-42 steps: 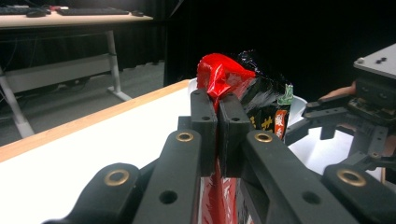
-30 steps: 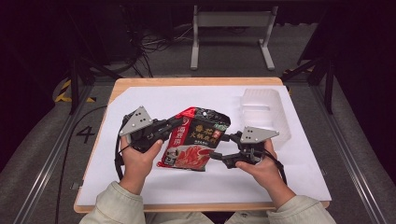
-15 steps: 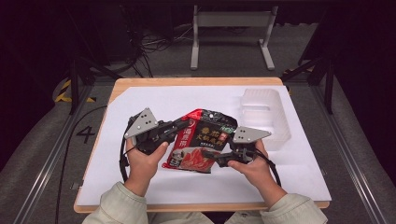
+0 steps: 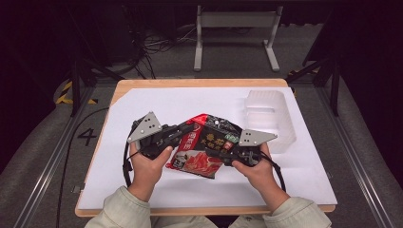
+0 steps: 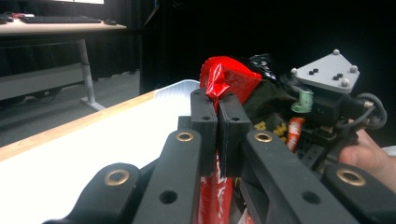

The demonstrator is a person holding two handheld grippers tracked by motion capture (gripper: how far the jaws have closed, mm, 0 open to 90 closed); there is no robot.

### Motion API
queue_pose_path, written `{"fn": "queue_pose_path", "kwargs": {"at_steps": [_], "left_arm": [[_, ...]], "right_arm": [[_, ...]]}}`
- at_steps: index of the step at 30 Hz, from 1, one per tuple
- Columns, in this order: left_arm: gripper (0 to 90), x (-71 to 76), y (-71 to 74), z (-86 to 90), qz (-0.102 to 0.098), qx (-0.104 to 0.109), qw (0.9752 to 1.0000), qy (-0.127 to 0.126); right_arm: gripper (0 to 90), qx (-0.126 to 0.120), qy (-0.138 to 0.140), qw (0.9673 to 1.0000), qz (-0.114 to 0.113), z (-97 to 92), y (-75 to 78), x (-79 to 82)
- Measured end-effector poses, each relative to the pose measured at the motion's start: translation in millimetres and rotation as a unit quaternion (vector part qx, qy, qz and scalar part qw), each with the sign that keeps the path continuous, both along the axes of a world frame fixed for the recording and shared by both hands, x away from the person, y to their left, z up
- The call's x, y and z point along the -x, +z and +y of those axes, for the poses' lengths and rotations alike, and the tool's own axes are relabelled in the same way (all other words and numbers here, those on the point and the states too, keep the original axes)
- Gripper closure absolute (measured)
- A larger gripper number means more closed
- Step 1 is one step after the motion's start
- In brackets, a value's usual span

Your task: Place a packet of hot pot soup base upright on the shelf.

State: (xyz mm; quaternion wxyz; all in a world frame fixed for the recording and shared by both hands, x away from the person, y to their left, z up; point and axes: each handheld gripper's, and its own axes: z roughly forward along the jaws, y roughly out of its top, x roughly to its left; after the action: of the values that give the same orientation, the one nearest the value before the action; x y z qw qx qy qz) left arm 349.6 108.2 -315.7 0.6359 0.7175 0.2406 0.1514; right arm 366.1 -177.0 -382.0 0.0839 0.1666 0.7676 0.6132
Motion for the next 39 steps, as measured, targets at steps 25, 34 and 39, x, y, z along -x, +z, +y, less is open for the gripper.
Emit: {"fn": "queue_pose_path", "kwargs": {"at_steps": [25, 34, 39], "left_arm": [[71.6, 1.6, 4.4, 5.0, 0.0, 0.0, 0.9999, -0.017], [57.4, -4.4, 10.1, 22.2, 0.017, -0.001, 0.9993, -0.032], [52.7, -8.3, 9.9, 30.0, 0.027, -0.016, 0.9994, -0.016]], "right_arm": [[84.6, 0.013, -0.011, 0.9997, 0.016, -11.8, 17.4, 6.1], [84.7, 0.025, -0.034, 0.999, 0.016, -22.5, 25.2, 2.4], [84.6, 0.028, -0.042, 0.9987, 0.011, -28.0, 34.9, -0.2]]}}
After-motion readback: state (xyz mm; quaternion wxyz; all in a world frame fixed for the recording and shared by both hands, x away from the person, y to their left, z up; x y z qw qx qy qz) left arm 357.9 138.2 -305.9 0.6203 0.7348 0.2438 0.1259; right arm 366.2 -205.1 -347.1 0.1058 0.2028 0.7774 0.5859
